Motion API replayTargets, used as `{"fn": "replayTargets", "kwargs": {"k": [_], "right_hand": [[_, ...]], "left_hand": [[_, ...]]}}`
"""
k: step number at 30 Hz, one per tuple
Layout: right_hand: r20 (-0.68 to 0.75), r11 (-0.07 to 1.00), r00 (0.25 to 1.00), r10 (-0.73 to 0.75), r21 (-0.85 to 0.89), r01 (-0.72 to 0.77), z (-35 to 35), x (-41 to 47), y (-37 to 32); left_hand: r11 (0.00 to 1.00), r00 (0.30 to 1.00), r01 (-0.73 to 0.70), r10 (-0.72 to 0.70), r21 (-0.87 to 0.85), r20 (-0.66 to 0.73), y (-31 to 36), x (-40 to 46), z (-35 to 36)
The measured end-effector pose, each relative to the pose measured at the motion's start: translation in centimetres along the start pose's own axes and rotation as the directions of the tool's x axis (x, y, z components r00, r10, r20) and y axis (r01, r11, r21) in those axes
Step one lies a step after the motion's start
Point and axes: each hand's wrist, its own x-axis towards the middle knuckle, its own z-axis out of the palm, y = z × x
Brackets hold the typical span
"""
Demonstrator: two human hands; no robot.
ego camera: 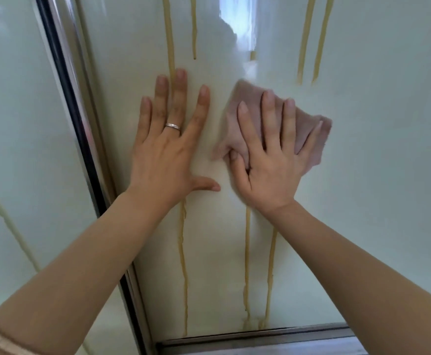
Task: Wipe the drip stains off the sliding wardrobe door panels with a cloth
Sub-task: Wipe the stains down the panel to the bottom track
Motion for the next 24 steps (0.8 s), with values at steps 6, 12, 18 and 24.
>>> {"fn": "replayTargets", "kwargs": {"k": [6, 12, 18, 24], "right_hand": [[0.056, 0.989, 0.987, -0.149, -0.008, 0.150, -0.9, -0.1, 2.2], [-0.017, 0.998, 0.998, -0.059, -0.018, 0.058, 0.2, 0.2, 0.3], [0.143, 0.951, 0.940, -0.309, 0.019, 0.310, -0.8, -7.8, 2.5], [-0.011, 0.994, 0.994, -0.107, -0.008, 0.107, 0.0, 0.0, 1.3]], "left_hand": [[1.000, 1.000, -0.002, 0.002, -0.005, 0.010, 0.1, 0.1, -0.4], [1.000, 1.000, -0.015, 0.015, -0.007, -0.005, 0.2, 0.1, -0.1], [1.000, 1.000, -0.008, 0.008, -0.017, 0.021, 0.3, 0.0, -0.5], [1.000, 1.000, -0.003, 0.003, -0.031, 0.016, 0.0, 0.0, 0.0]]}}
